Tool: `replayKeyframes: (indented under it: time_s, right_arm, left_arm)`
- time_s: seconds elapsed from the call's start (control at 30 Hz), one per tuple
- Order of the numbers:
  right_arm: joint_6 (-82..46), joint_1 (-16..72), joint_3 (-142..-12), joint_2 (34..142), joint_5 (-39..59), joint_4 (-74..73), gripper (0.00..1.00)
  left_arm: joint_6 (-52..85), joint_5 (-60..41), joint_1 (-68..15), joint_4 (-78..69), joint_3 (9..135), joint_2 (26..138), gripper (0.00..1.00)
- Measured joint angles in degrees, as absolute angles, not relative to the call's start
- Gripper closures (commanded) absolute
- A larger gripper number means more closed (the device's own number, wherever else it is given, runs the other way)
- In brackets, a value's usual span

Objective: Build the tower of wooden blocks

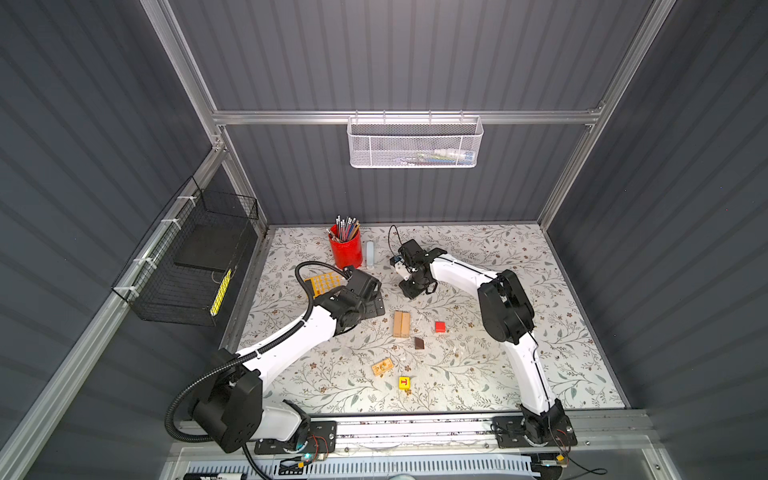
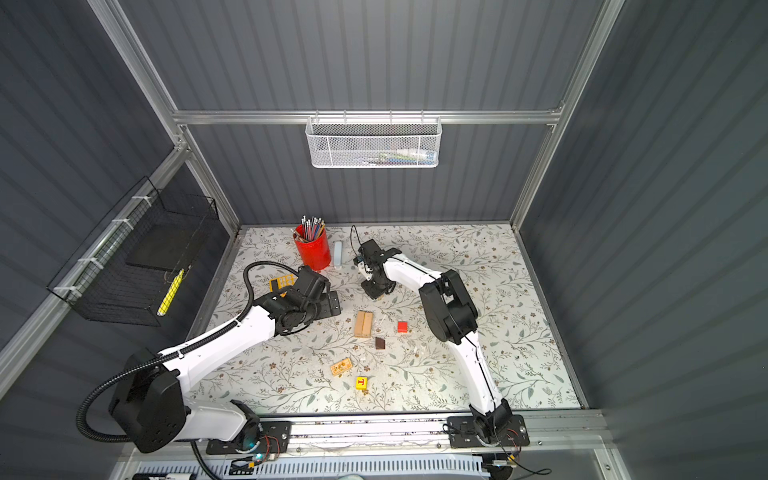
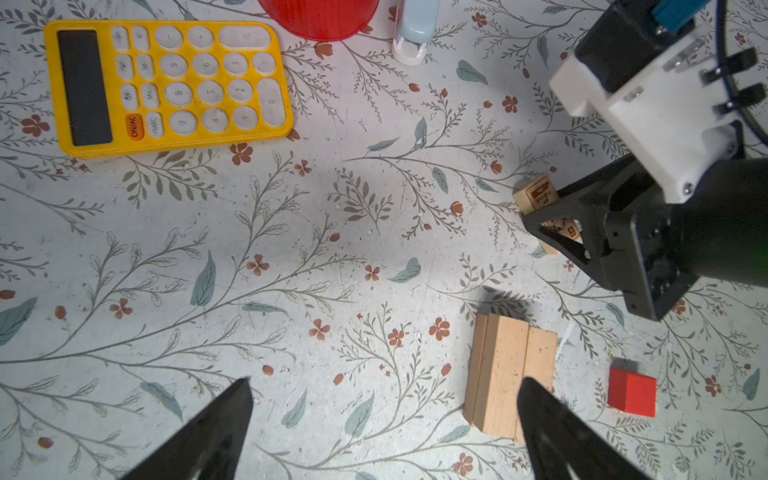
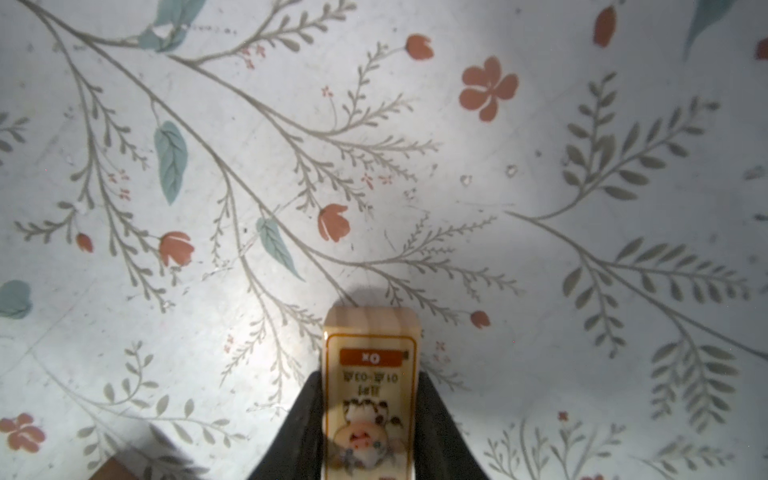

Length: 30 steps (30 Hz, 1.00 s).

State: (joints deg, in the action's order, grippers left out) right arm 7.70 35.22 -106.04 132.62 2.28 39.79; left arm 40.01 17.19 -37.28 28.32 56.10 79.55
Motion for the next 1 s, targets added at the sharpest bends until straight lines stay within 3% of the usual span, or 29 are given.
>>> replayKeyframes:
  time_s: [0.2,0.6,1.0]
  right_arm:
    - [9.43,35.22,-104.31,131.11,3.29,39.68,0.84]
    - [22.04,36.60,-93.01,112.86,9.13,38.74,0.88]
    - [36.58,42.02,-92.25,113.56,13.30,44.93,0.85]
  left_arm:
    - [40.03,17.17,-37.28,28.34,56.10,79.55,0.00]
    - [40.91,17.17,-37.28,28.77,53.89,72.93,0.01]
    - [42.87,17.65,-37.28,30.70,49.39,68.14,0.01]
